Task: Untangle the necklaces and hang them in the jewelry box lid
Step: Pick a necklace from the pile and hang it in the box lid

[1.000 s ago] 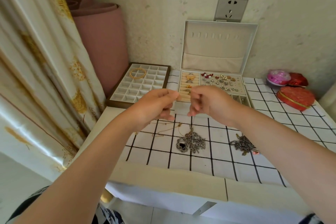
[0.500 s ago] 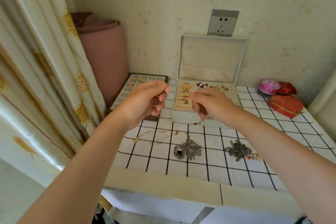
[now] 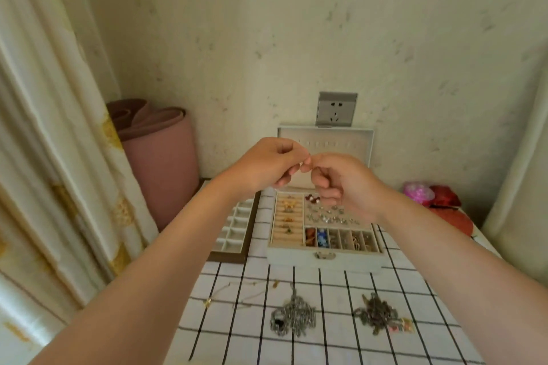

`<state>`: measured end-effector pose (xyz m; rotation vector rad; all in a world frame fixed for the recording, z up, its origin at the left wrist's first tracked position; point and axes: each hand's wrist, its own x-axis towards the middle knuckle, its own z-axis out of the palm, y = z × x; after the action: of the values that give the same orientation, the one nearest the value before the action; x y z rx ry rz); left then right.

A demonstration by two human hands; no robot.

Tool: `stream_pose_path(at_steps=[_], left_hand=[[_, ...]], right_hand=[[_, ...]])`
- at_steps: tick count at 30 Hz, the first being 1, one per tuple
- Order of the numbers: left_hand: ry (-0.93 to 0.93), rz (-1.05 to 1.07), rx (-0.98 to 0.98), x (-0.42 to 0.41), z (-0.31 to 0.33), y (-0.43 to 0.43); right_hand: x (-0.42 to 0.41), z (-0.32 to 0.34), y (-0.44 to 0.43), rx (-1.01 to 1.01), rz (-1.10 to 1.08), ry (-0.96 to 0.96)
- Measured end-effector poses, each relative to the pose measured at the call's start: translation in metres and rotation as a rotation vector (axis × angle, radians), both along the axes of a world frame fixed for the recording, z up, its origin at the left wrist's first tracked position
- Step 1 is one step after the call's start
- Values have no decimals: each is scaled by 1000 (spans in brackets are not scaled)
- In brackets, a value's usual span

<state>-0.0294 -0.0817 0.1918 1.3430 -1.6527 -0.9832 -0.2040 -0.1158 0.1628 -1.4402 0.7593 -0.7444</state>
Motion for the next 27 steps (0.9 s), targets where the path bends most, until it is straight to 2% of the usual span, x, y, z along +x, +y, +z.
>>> stream_pose_path(at_steps=[4,10,14,19,27], left_hand=[[-98,30,-18,12,7,-28],[-273,176,-81,35,-23,-75],[-269,336,-158,39,-44,-105],[-312,503,-225,36,-63,-132],[-275,669,-181,30,-78,-151]], right_hand=[[-3,16,-22,-222,-152,244],[16,3,-70,-416,-357,395],[35,-19,-102,-484,-541,441],[64,-33,-123,-524,-764,399],[88,-49,-141,-515,-899,519]])
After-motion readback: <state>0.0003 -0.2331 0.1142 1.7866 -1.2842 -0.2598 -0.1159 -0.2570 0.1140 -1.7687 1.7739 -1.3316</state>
